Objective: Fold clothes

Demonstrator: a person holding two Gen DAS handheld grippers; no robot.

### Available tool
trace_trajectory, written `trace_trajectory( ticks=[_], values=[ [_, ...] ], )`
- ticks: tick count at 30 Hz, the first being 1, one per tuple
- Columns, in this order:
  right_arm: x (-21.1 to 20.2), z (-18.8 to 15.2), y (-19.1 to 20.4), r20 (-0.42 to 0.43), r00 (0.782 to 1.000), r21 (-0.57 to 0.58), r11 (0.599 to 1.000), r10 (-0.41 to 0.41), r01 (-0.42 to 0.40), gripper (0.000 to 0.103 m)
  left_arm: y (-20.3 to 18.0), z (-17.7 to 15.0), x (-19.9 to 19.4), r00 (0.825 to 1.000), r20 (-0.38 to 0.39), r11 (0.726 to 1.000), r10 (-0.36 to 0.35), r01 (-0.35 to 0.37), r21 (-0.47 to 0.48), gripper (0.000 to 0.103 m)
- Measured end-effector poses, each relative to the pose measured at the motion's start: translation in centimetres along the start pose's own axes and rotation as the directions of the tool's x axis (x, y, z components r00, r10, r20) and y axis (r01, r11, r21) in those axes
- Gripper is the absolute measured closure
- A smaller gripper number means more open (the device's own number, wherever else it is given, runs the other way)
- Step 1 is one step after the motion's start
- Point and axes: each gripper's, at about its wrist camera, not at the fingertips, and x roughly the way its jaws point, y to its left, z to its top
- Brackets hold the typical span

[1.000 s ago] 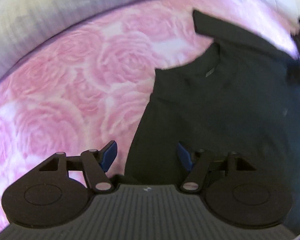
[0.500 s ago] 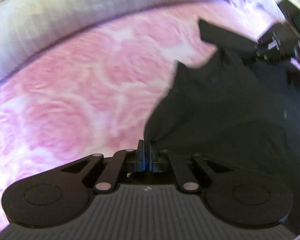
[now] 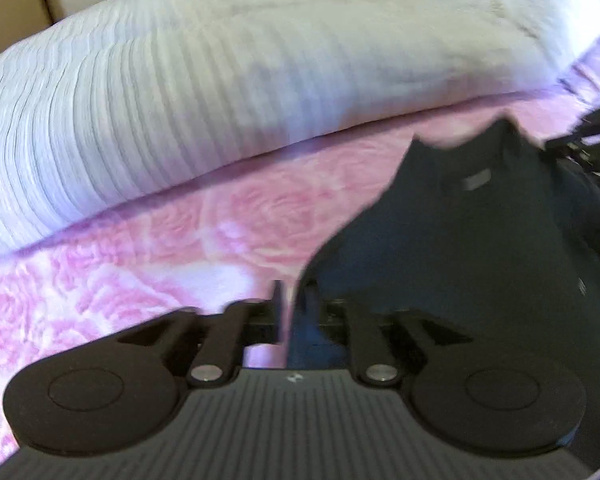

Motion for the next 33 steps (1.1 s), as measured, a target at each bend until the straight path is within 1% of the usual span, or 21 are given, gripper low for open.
trace_trajectory(
  ticks=[1, 2, 3, 4, 5, 7, 10, 11, 12, 14, 16, 17, 19, 21, 24, 25, 26, 28, 31, 32, 33],
  values=[
    [-0.1, -0.4, 0.0, 0.002, 1.0, 0.008, 1.0, -0.029, 0.029, 0.079, 0.2, -0.4, -0.2, 1.0, 0.009, 0.999, 0.012, -0.012, -0.03, 0.077],
    [-0.6, -1.3, -0.3, 0.01, 0.999, 0.036, 0.999, -0.034, 0.034, 0.071, 0.3, -0.9, -0.6, 0.999, 0.02, 0.998, 0.026, -0.025, -0.054, 0.077],
    [-1.4, -2.3, -0.8, 0.016, 0.999, 0.072, 0.997, -0.028, 0.027, 0.06, 0.4, -1.6, -1.3, 0.999, 0.026, 0.997, 0.042, -0.04, -0.063, 0.075],
    [-2.1, -3.2, -1.2, 0.02, 0.999, 0.102, 0.995, -0.026, 0.024, 0.053, 0.2, -2.4, -2.0, 0.998, 0.029, 0.997, 0.052, -0.05, -0.053, 0.071],
    [-2.5, -4.3, -1.4, 0.007, 1.0, 0.12, 0.992, -0.029, 0.028, 0.052, 0.1, -3.1, -2.7, 0.998, 0.032, 0.997, 0.061, -0.06, -0.041, 0.069],
    [-3.0, -6.7, -1.8, -0.039, 0.999, 0.147, 0.988, -0.037, 0.043, 0.05, -0.4, -4.8, -4.1, 0.999, 0.02, 0.999, 0.038, -0.038, -0.014, 0.068],
    [-4.4, -11.7, -4.1, -0.168, 0.978, 0.176, 0.973, -0.121, 0.151, 0.05, -2.0, -7.5, -4.6, 0.999, -0.042, 0.999, 0.028, -0.026, 0.045, 0.067],
    [-4.9, -13.3, -5.1, -0.21, 0.963, 0.199, 0.957, -0.171, 0.213, 0.05, -2.5, -8.3, -4.6, 0.997, -0.064, 0.997, 0.03, -0.025, 0.068, 0.067],
    [-5.9, -15.1, -6.6, -0.237, 0.952, 0.271, 0.928, -0.192, 0.254, 0.05, -3.0, -9.2, -4.6, 0.996, -0.087, 0.996, 0.031, -0.023, 0.091, 0.067],
    [-8.3, -18.0, -9.4, -0.248, 0.953, 0.451, 0.85, -0.173, 0.272, 0.047, -3.6, -10.1, -4.8, 0.992, -0.109, 0.993, 0.059, -0.047, 0.105, 0.067],
    [-10.5, -19.8, -10.8, -0.213, 0.964, 0.543, 0.801, -0.158, 0.252, 0.038, -4.3, -10.2, -5.4, 0.992, -0.093, 0.992, 0.086, -0.076, 0.104, 0.067],
    [-11.5, -20.6, -11.4, -0.191, 0.97, 0.579, 0.78, -0.153, 0.237, 0.037, -5.1, -10.0, -5.8, 0.993, -0.08, 0.99, 0.092, -0.082, 0.115, 0.067],
    [-12.9, -21.1, -12.0, -0.129, 0.981, 0.62, 0.76, -0.146, 0.195, 0.036, -6.7, -9.4, -6.7, 0.993, -0.053, 0.986, 0.101, -0.093, 0.14, 0.067],
    [-14.0, -21.3, -12.6, -0.066, 0.987, 0.658, 0.737, -0.144, 0.152, 0.036, -9.2, -8.4, -7.4, 0.997, -0.016, 0.978, 0.077, -0.073, 0.197, 0.067],
    [-13.8, -21.2, -14.9, -0.011, 0.99, 0.756, 0.646, -0.144, 0.102, 0.036, -14.0, -6.8, -7.9, 1.0, 0.026, 0.957, 0.012, -0.019, 0.289, 0.066],
    [-13.5, -20.8, -15.5, -0.003, 0.99, 0.758, 0.646, -0.139, 0.093, 0.036, -15.7, -6.4, -7.8, 0.999, 0.032, 0.95, -0.013, 0.002, 0.313, 0.066],
    [-13.2, -20.0, -15.9, -0.007, 0.991, 0.727, 0.679, -0.137, 0.099, 0.036, -17.4, -6.1, -7.6, 0.999, 0.034, 0.942, -0.038, 0.025, 0.335, 0.065],
    [-11.2, -18.0, -16.1, -0.004, 0.996, 0.635, 0.769, -0.092, 0.074, 0.036, -20.8, -5.8, -7.0, 0.995, 0.031, 0.924, -0.09, 0.072, 0.377, 0.065],
    [-6.6, -15.1, -15.8, -0.089, 0.995, 0.464, 0.881, -0.052, 0.087, 0.036, -25.1, -6.1, -5.4, 0.993, 0.016, 0.897, -0.121, 0.102, 0.43, 0.065],
    [-5.2, -14.6, -15.7, -0.108, 0.993, 0.431, 0.899, -0.039, 0.082, 0.036, -26.1, -6.3, -4.8, 0.991, 0.005, 0.89, -0.132, 0.116, 0.441, 0.065],
    [-4.0, -14.3, -15.7, -0.123, 0.992, 0.411, 0.909, -0.018, 0.067, 0.041, -27.0, -6.6, -4.2, 0.99, -0.006, 0.883, -0.143, 0.13, 0.452, 0.065]
  ],
)
